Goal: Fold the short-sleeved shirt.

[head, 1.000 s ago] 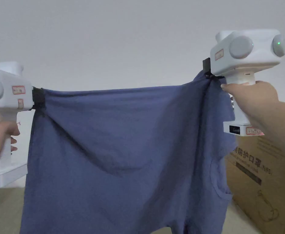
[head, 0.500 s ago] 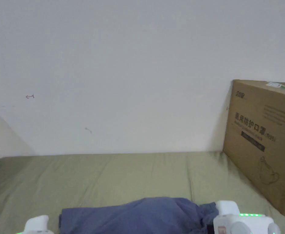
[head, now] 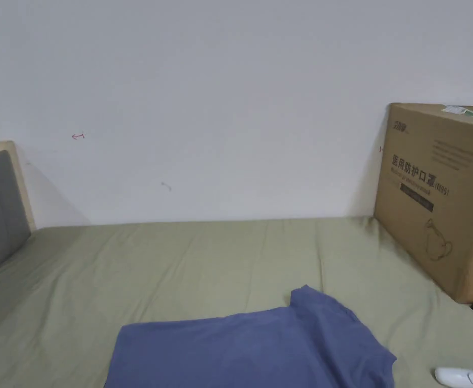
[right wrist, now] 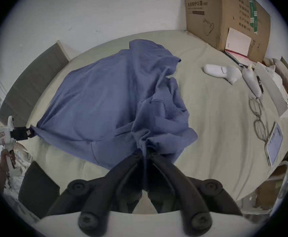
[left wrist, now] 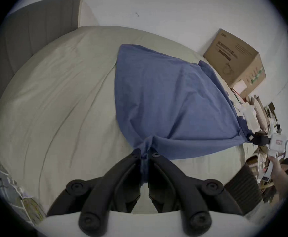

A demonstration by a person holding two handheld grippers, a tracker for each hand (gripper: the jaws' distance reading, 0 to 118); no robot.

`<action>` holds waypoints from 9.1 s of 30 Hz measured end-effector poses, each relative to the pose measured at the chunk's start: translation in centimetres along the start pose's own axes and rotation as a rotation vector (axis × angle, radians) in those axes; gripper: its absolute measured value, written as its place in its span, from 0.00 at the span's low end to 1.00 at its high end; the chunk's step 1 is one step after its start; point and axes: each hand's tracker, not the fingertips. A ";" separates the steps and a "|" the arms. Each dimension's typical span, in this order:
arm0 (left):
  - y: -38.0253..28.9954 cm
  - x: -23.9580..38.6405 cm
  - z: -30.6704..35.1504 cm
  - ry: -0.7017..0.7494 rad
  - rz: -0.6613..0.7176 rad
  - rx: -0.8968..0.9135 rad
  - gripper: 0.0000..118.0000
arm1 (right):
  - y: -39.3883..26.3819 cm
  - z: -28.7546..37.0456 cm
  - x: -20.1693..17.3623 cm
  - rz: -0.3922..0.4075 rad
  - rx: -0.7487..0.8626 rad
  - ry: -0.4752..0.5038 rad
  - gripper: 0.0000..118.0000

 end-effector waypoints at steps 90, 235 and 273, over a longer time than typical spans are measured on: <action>2.3 2.2 5.6 0.031 0.015 0.027 0.04 | 4.0 -0.4 4.2 -0.190 -0.167 -0.025 0.95; 2.6 -2.9 2.6 0.077 0.097 -0.077 0.49 | 2.6 3.0 4.7 -0.061 -0.180 -0.058 0.31; 20.8 -7.5 -19.4 0.166 -0.105 -0.248 0.94 | 21.7 -4.5 -6.5 -0.046 0.224 0.154 0.02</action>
